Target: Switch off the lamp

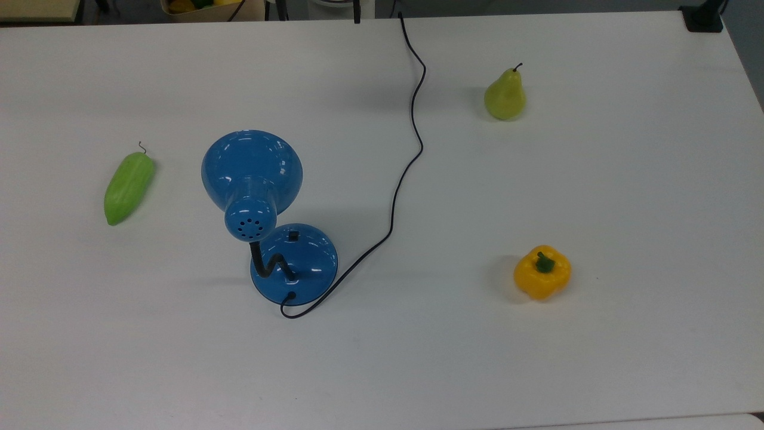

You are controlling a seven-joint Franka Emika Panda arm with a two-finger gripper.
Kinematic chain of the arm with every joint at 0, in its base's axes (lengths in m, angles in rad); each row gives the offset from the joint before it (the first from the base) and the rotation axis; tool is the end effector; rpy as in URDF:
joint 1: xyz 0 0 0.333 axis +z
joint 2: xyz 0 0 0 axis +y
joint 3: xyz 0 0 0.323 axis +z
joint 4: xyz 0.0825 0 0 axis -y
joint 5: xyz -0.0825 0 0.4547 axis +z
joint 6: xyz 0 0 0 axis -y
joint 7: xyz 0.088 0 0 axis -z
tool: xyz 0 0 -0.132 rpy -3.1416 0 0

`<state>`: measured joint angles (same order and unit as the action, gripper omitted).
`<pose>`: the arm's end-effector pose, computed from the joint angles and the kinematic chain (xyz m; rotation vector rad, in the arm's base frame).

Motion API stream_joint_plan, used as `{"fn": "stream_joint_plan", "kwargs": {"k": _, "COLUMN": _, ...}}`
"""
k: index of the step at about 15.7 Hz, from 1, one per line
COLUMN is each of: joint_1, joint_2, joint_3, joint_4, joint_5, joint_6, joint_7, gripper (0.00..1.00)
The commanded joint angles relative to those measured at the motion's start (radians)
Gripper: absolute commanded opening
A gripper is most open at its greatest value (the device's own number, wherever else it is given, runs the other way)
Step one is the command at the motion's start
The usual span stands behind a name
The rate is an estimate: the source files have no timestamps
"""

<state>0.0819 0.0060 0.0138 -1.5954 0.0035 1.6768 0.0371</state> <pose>0.6362 0.0615 0.5991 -3.1295 -0.0913 -0.1175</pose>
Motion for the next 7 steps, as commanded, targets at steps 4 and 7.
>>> {"fn": "stream_joint_plan", "kwargs": {"k": 4, "joint_1": 0.004, "joint_2": -0.008, "joint_3": -0.02, "joint_4": -0.002, "joint_5": 0.02, "joint_6": -0.019, "joint_7": -0.131, "gripper": 1.0}}
{"fn": "stream_joint_plan", "kwargs": {"k": 7, "joint_1": 0.006, "joint_2": -0.007, "joint_3": -0.02, "joint_4": -0.002, "joint_5": 0.02, "joint_6": -0.019, "joint_7": -0.125, "gripper": 1.0}}
